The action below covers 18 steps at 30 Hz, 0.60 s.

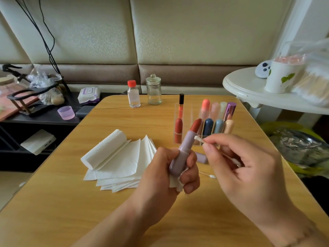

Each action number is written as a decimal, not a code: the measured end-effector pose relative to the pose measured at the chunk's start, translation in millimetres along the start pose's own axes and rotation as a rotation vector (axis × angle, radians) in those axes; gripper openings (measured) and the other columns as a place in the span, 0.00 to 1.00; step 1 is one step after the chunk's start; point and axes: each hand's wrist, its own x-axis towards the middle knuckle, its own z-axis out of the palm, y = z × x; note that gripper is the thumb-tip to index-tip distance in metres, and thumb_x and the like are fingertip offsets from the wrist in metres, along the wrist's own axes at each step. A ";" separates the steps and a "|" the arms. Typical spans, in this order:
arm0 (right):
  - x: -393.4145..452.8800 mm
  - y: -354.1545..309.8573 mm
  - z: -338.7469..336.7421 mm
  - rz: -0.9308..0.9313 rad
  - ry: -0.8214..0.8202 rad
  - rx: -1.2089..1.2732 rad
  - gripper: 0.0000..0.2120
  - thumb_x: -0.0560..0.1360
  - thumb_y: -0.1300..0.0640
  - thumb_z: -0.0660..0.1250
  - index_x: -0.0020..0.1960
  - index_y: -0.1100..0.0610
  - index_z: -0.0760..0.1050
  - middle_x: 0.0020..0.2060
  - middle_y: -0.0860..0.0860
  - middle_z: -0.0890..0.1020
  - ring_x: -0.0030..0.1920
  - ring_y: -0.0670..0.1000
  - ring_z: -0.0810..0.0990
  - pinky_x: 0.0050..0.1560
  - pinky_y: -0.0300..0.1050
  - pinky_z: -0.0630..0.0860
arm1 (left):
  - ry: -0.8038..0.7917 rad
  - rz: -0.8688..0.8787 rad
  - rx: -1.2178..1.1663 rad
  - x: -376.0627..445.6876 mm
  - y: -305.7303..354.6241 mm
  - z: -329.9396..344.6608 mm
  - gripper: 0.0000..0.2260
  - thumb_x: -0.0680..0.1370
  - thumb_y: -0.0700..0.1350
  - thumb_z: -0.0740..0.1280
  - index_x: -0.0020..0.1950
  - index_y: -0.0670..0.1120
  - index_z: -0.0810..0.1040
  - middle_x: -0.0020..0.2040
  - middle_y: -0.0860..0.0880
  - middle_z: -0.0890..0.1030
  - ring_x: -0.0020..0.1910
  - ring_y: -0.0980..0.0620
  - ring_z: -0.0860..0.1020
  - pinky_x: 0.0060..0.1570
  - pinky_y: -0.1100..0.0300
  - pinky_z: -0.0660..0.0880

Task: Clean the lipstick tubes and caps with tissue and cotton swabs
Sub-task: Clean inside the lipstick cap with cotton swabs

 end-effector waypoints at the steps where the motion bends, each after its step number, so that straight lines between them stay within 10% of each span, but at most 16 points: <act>1: 0.1 0.5 -0.4 0.010 0.006 0.003 0.08 0.79 0.55 0.68 0.49 0.58 0.84 0.32 0.40 0.76 0.28 0.42 0.73 0.31 0.30 0.67 | -0.009 0.000 -0.009 -0.3 0.0 0.4 0.13 0.72 0.50 0.54 0.34 0.46 0.73 0.28 0.49 0.63 0.28 0.50 0.64 0.31 0.61 0.66; 18: 2.3 -1.8 -1.9 0.034 0.010 -0.008 0.07 0.78 0.55 0.69 0.49 0.58 0.84 0.34 0.36 0.75 0.31 0.39 0.74 0.33 0.26 0.66 | 0.032 0.163 0.217 -0.3 -1.7 1.1 0.11 0.69 0.53 0.61 0.35 0.46 0.73 0.28 0.52 0.64 0.29 0.52 0.61 0.30 0.64 0.63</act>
